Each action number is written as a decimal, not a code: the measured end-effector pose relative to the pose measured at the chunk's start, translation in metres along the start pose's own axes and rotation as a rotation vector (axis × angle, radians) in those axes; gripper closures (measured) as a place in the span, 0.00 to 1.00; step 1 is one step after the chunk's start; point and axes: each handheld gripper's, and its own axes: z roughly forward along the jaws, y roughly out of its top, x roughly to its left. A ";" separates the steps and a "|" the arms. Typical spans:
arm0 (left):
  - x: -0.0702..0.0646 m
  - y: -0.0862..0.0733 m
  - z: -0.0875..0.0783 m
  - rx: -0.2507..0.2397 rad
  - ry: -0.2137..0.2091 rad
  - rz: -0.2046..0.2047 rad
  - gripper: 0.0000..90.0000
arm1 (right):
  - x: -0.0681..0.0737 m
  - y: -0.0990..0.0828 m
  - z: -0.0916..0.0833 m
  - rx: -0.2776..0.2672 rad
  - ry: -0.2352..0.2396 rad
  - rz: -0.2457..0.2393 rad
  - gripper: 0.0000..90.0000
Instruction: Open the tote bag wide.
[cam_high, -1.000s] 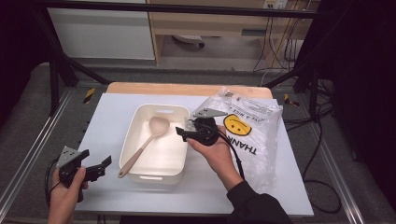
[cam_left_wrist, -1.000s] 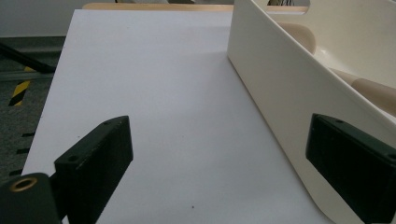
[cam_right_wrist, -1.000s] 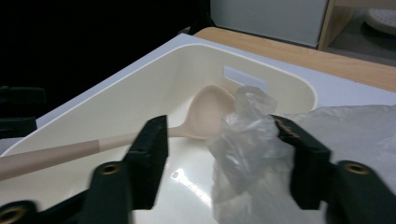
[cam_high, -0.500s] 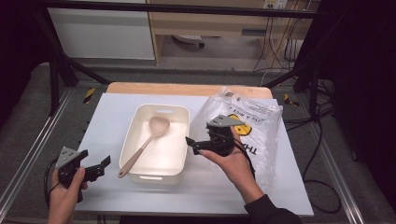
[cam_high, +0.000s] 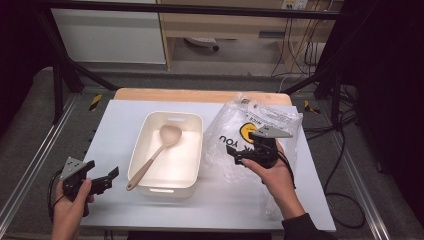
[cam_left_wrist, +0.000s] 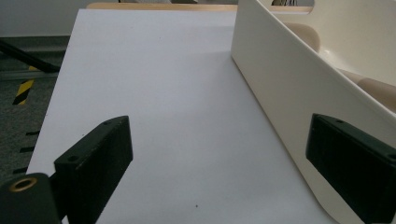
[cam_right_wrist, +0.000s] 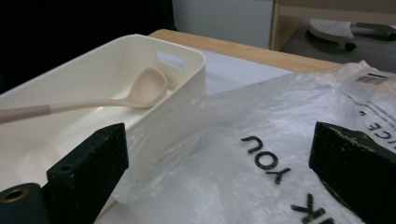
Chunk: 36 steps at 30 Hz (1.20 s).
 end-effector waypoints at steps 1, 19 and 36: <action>0.000 0.000 0.000 -0.001 0.000 -0.002 0.08 | -0.003 -0.002 0.000 0.010 -0.009 -0.011 0.06; -0.001 0.000 0.002 0.004 -0.010 0.003 0.07 | -0.047 -0.028 0.021 0.105 -0.027 -0.045 0.07; -0.003 0.000 0.002 0.004 -0.022 0.012 0.07 | -0.062 -0.053 0.041 0.232 -0.018 -0.044 0.06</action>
